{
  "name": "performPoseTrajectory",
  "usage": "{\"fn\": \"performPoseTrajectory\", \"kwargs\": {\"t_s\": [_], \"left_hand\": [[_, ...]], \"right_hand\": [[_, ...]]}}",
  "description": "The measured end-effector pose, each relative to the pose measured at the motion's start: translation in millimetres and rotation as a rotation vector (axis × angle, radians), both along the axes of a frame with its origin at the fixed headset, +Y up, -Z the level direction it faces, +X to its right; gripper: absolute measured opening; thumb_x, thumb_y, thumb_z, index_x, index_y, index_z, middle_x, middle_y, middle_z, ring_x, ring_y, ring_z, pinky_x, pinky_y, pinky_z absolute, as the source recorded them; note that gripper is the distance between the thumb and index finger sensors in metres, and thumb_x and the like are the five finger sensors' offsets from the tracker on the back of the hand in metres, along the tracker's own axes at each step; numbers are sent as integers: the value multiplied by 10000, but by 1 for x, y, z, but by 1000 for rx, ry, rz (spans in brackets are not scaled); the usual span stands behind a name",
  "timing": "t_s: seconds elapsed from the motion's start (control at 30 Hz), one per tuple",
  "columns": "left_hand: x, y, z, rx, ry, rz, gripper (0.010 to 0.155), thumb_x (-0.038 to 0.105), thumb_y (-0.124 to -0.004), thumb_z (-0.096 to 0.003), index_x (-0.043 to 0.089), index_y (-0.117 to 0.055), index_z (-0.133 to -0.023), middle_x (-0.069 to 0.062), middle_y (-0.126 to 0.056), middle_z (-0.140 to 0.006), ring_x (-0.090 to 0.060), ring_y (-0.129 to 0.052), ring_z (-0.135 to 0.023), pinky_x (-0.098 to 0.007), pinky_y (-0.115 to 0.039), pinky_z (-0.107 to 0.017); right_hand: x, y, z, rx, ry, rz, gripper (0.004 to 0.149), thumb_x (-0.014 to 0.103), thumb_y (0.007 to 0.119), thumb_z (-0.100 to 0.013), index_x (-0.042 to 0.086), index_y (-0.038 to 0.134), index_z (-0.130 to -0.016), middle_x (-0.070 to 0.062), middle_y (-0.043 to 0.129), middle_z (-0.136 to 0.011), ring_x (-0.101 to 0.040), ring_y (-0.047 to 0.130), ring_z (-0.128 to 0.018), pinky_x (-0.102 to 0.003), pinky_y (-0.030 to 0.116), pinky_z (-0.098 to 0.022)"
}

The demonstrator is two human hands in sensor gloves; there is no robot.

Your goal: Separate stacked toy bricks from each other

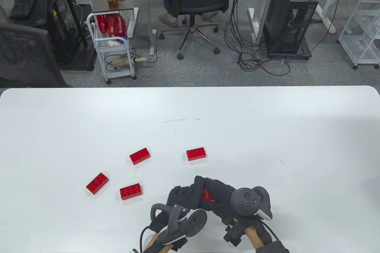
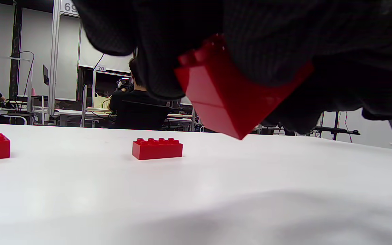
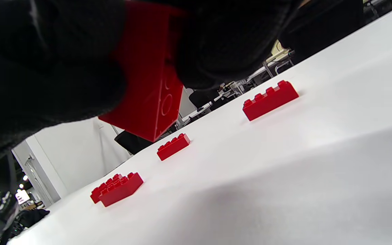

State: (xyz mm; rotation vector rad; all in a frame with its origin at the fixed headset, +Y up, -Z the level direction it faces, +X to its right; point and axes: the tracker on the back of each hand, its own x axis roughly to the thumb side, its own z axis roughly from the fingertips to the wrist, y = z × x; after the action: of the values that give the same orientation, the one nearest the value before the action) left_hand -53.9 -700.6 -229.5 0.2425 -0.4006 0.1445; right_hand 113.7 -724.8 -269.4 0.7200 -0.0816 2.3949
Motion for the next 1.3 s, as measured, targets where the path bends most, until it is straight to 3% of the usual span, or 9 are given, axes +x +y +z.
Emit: {"fn": "performPoseTrajectory", "kwargs": {"t_s": [0.43,0.5,0.57,0.83,1.07,1.3], "left_hand": [[-3,-1,4,-6,1,35,828,446,-848,-387,115,-586,-1099,-32,-929,-967,-211,-1047,-796,-439,-799,-704],[-3,3,6,54,30,17,806,459,-856,-383,131,-633,-1084,-38,-948,-944,-208,-1055,-772,-435,-805,-699],[-3,4,6,16,20,19,804,459,-852,-390,128,-626,-1087,-37,-944,-948,-206,-1053,-777,-433,-803,-702],[-10,9,2,-11,28,-12,774,505,-862,-366,183,-709,-1053,-13,-976,-908,-181,-1073,-735,-415,-818,-683],[-30,15,-11,-59,94,-27,747,548,-855,-353,253,-749,-1032,20,-986,-889,-154,-1077,-714,-398,-826,-675],[-54,18,-47,-139,200,-40,717,530,-830,-398,328,-686,-1072,50,-916,-985,-199,-1009,-807,-447,-771,-711]], "right_hand": [[-2,0,0,-26,20,-49,746,539,748,-438,81,646,-1018,-177,791,-900,-204,966,-619,-319,941,-454],[0,-1,-1,-6,-19,-60,738,577,719,-430,90,686,-984,-166,821,-843,-154,980,-559,-282,962,-406],[1,-2,-3,-57,11,-88,731,561,745,-423,96,688,-984,-171,817,-855,-173,983,-575,-296,962,-420],[3,-6,-5,-33,-20,-78,714,619,737,-416,131,741,-936,-131,867,-803,-135,1007,-523,-273,975,-375],[5,-9,-9,-29,-36,-51,654,633,729,-441,166,761,-898,-114,879,-781,-138,1007,-499,-282,967,-354],[8,-10,-11,-30,-43,-57,646,627,736,-439,173,760,-897,-114,874,-790,-154,999,-508,-297,955,-359]]}}
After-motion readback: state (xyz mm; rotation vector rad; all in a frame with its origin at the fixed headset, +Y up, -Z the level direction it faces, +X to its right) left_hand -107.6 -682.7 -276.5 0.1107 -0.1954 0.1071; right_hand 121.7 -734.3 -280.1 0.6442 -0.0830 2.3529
